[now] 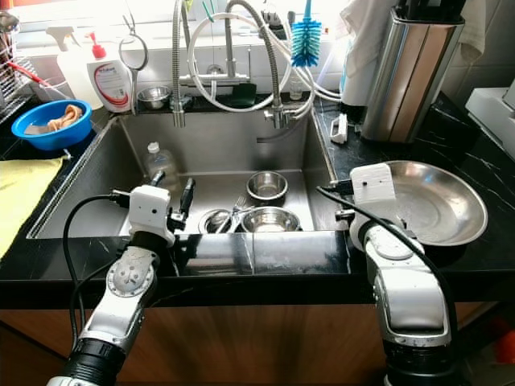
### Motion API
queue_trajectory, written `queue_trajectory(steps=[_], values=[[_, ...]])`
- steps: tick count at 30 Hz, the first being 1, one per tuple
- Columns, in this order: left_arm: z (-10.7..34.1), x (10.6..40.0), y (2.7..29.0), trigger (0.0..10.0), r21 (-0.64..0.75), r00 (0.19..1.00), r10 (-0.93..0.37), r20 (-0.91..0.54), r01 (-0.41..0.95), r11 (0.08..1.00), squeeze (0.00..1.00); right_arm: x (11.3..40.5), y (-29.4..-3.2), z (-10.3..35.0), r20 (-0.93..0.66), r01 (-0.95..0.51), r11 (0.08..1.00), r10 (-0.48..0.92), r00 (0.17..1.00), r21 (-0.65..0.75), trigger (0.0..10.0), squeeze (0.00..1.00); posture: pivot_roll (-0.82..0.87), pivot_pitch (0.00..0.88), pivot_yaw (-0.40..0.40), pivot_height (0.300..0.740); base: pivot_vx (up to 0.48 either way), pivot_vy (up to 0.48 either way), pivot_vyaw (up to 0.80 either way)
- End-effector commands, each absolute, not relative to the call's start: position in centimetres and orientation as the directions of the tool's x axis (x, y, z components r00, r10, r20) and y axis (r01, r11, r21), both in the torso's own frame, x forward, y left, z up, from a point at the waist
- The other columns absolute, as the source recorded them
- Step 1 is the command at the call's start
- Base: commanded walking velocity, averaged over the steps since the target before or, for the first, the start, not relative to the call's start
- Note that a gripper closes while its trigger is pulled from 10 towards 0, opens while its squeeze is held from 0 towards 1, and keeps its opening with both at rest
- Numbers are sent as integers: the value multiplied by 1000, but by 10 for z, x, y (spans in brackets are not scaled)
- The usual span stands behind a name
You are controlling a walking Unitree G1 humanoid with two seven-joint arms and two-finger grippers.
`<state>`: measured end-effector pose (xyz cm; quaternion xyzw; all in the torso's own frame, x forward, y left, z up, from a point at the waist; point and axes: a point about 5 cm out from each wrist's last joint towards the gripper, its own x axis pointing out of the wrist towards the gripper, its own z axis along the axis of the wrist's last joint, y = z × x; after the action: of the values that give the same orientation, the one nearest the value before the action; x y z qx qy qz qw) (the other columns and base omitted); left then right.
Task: Kitchen organization
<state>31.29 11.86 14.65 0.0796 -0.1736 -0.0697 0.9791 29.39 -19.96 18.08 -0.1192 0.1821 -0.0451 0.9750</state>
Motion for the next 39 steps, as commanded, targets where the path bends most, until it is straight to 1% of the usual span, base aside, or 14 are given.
queue_trajectory(steps=[1,6,12,14,15,16,21,23,25,27,29,32,37,39], values=[[139,314,122,10000,176,943,-159,293,110,978,0,297,-195,183,-335,30,971,-110,936,-236,0,0,-193,0,41,740,0,0,0],[139,314,122,10000,176,943,-158,294,109,978,0,298,-194,185,-326,26,972,-103,940,-233,0,0,-193,0,39,740,0,0,0],[139,314,123,10000,173,943,-156,295,108,979,0,305,-184,201,-211,-12,978,-33,977,-206,0,0,-192,0,38,740,0,0,0],[139,314,123,10000,173,943,-155,296,107,979,0,307,-181,208,-158,-24,980,-8,987,-198,3804,0,-192,0,38,740,0,0,0],[139,314,123,10000,172,943,-155,296,107,979,0,307,-179,210,-149,-34,980,4,989,-197,7451,0,-192,0,38,740,0,0,0],[139,315,122,10000,172,943,-154,295,107,979,0,308,-178,212,-141,-43,979,15,990,-201,10000,0,-190,0,37,740,0,0,0],[139,315,124,10000,169,944,-146,295,99,981,0,310,-169,222,-53,-93,975,84,995,-201,10000,0,-186,0,35,740,0,0,0],[139,314,125,10000,169,945,-142,295,95,981,0,310,-163,228,-3,-148,972,150,989,-182,10000,0,-187,0,34,740,0,0,0],[139,314,125,10000,170,945,-139,295,92,981,0,309,-149,232,26,-271,952,278,960,-145,10000,0,-184,0,32,740,0,0,0],[139,314,125,10000,170,945,-137,297,89,981,0,308,-142,234,41,-343,933,349,936,-108,10000,0,-184,0,32,740,0,0,0],[140,315,126,10000,168,944,-132,302,84,982,0,310,-140,235,59,-356,928,364,930,-114,10000,0,-183,0,31,740,0,0,0],[141,315,126,10000,167,943,-126,309,76,983,0,322,-137,238,98,-429,903,430,897,-35,10000,0,-173,0,31,740,0,0,0],[142,314,127,10000,168,942,-120,313,69,983,0,334,-136,236,74,-501,865,500,863,0,10000,0,-167,0,29,740,0,0,0],[142,315,128,10000,168,942,-117,314,66,984,0,341,-138,233,65,-506,860,503,862,59,10000,0,-162,0,27,740,0,0,0]])
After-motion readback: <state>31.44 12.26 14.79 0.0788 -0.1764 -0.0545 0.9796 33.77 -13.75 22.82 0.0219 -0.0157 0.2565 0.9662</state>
